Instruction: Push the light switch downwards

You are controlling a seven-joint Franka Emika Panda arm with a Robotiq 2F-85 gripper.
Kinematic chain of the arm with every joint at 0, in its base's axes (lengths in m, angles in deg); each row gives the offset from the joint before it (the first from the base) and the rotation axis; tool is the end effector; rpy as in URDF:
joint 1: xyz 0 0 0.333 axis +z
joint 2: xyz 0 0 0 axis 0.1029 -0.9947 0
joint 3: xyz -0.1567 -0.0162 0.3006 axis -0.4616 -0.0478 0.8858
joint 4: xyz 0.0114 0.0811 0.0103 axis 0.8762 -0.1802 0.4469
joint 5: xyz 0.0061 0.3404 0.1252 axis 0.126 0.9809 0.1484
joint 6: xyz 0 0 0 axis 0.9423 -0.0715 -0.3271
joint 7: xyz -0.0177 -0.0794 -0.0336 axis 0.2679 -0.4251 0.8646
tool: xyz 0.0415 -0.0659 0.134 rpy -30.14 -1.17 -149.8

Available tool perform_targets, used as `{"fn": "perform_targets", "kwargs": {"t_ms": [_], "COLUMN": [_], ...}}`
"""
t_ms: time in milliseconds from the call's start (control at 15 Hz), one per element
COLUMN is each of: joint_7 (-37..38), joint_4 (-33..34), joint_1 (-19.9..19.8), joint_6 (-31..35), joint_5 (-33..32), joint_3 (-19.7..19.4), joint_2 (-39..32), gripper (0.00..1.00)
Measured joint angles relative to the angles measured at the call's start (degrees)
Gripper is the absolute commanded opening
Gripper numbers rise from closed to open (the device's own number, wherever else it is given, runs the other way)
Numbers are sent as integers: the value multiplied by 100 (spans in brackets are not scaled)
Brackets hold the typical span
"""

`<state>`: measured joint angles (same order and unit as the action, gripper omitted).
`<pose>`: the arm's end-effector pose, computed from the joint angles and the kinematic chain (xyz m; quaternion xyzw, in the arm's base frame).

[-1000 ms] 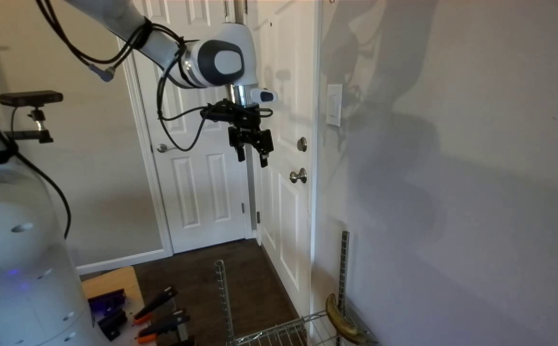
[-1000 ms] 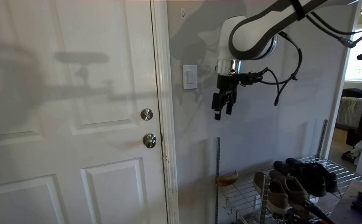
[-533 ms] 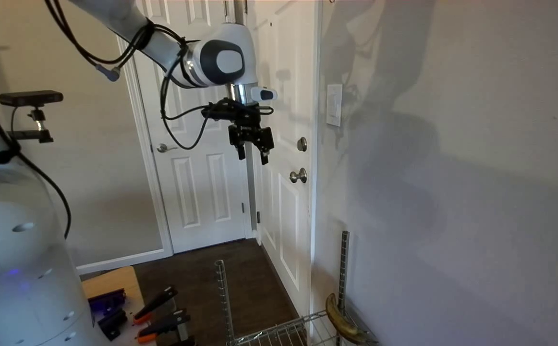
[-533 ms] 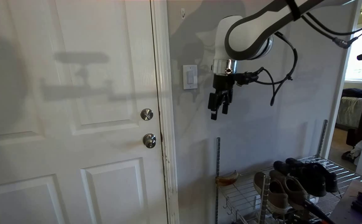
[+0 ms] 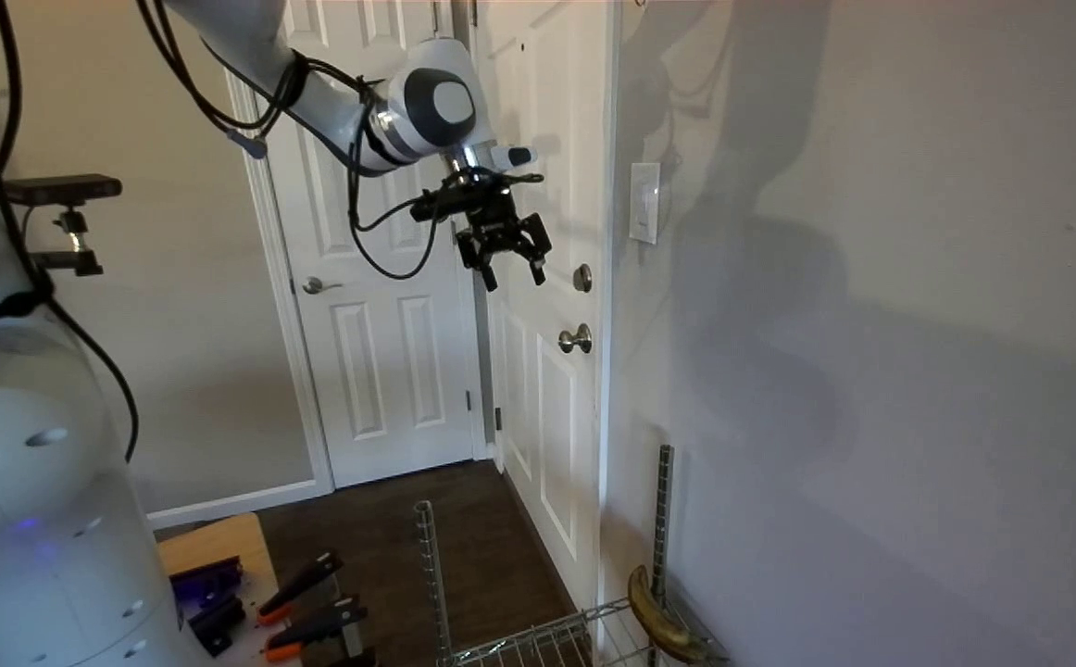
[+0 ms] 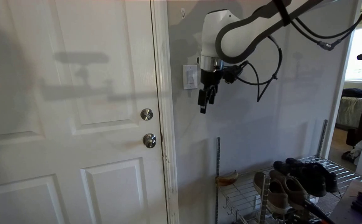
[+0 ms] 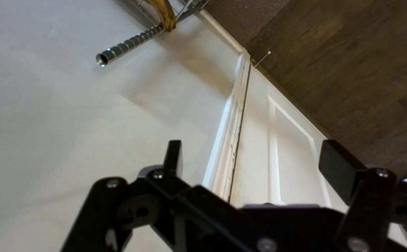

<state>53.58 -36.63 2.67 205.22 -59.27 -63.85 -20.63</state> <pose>0.4858 0.1555 0.4535 0.9664 0.2116 0.1186 0.0852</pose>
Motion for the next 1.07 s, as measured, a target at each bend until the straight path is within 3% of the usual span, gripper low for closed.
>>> {"fn": "perform_targets", "kwargs": {"t_ms": [600, 1067], "joint_7": [130, 130], "joint_4": [904, 1242], "joint_1": [0, -31], "joint_6": [95, 597], "joint_5": [-1431, -2148], "joint_3": [36, -257], "joint_2": [-556, -864], "gripper": [100, 100]}}
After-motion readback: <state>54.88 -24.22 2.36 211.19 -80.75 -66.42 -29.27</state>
